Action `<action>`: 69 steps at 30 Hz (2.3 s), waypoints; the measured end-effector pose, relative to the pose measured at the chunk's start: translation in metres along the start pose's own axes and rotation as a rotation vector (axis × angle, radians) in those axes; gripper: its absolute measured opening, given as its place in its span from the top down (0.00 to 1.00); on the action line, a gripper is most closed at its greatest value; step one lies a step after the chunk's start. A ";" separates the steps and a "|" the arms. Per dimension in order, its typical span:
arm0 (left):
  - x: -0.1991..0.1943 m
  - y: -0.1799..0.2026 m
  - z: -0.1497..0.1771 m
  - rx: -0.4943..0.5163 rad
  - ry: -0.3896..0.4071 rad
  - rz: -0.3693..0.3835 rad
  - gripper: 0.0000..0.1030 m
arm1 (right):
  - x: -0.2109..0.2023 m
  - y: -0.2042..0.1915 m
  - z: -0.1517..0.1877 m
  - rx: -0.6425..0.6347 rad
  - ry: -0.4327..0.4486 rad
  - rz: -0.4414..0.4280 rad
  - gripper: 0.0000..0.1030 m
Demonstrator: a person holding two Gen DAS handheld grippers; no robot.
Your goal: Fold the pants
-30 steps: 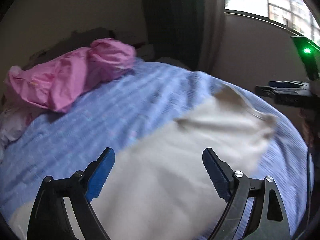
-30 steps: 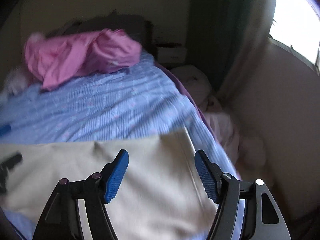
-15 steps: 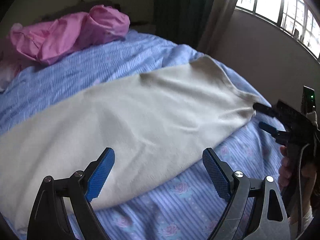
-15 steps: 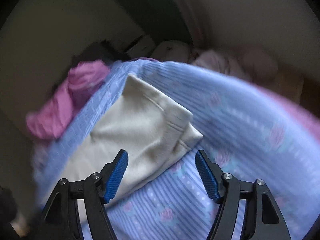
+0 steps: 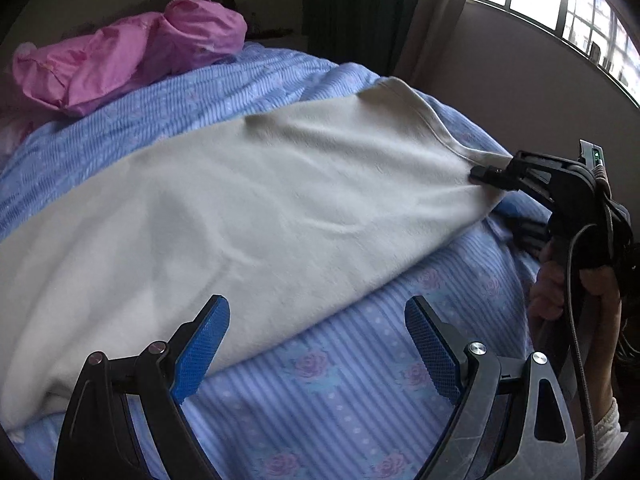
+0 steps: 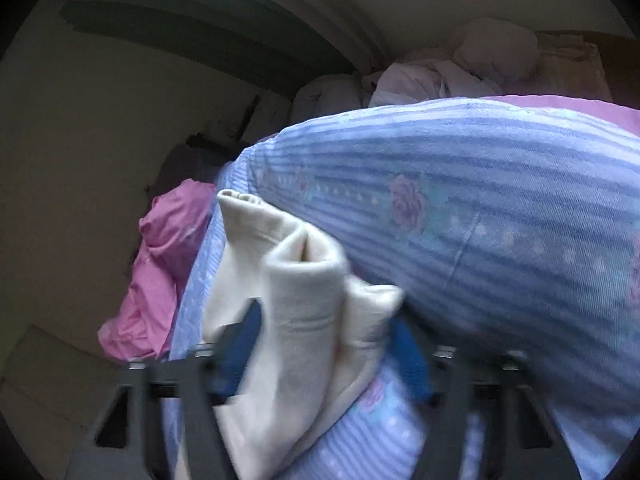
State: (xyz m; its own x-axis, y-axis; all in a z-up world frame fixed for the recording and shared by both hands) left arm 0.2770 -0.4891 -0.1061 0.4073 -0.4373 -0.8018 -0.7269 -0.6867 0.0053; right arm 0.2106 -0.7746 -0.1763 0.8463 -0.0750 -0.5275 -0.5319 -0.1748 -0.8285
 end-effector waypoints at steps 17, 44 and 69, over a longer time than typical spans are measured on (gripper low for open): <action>-0.006 0.001 0.008 0.032 0.000 -0.008 0.13 | -0.015 0.004 -0.009 -0.014 0.055 0.013 0.75; -0.171 -0.224 0.072 -0.163 0.104 -0.265 0.13 | -0.033 -0.297 0.215 -1.118 0.062 0.041 0.81; -0.218 -0.340 0.181 -0.319 0.079 -0.393 0.11 | 0.024 -0.248 0.513 -1.521 -0.372 0.176 0.39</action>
State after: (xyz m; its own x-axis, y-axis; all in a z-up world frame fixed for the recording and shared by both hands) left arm 0.3352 -0.0549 -0.0409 0.6655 -0.1444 -0.7323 -0.3102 -0.9459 -0.0954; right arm 0.3477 -0.2298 -0.0800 0.6032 -0.0042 -0.7976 0.1017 -0.9914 0.0822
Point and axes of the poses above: each gripper's, at about its wrist camera, not at the fingertips, and x roughly the way its jaws point, y to its right, z to its underside, the point moved 3 cm from there along x, roughly the way its jaws point, and after that the axes turned 9 degrees about x, right-handed, at the moved point
